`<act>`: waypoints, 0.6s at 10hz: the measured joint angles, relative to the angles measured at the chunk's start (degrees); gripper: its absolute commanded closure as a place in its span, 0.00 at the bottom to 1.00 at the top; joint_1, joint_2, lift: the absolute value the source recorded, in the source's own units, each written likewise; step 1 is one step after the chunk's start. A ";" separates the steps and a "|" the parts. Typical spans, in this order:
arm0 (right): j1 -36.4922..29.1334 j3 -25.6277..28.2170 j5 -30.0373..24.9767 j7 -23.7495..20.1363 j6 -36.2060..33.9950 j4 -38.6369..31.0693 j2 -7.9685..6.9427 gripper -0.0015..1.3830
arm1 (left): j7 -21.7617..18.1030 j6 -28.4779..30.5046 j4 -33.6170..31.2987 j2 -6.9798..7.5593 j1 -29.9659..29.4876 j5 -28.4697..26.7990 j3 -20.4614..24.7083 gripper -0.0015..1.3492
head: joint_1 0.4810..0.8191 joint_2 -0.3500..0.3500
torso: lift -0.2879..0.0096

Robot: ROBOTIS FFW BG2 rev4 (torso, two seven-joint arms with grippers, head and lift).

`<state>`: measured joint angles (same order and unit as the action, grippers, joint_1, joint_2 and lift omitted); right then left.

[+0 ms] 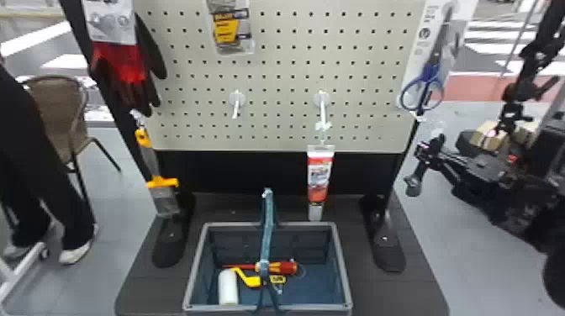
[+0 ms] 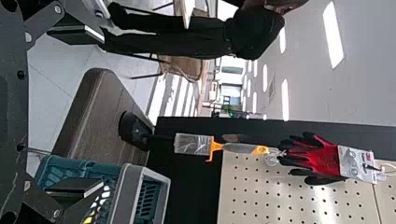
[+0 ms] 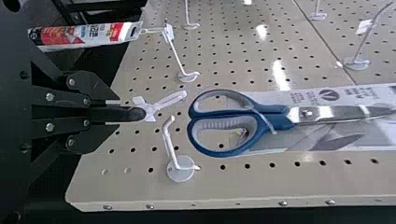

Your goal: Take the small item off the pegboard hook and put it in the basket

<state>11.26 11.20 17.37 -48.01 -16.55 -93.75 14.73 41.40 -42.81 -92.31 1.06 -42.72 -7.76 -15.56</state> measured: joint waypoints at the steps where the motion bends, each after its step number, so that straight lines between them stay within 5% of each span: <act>1: -4.34 1.00 1.94 2.96 0.01 -5.24 -0.74 0.87 | 0.02 0.01 0.00 0.05 0.05 0.03 -0.05 0.16 | 0.20 0.50 | 0.63; 3: -12.50 1.61 6.31 8.83 -0.37 -14.62 -2.52 0.87 | 0.03 0.07 0.01 0.08 0.02 0.19 -0.08 0.16 | 0.20 0.50 | 0.63; 6: -17.47 1.48 8.71 9.73 -1.59 -20.15 -6.45 0.87 | 0.04 0.23 0.02 0.39 0.27 0.38 -0.50 0.16 | 0.20 0.50 | 0.63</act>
<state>-6.20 12.68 26.08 -38.28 -18.14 -113.90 8.28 41.44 -42.58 -92.30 1.45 -42.45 -7.38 -16.06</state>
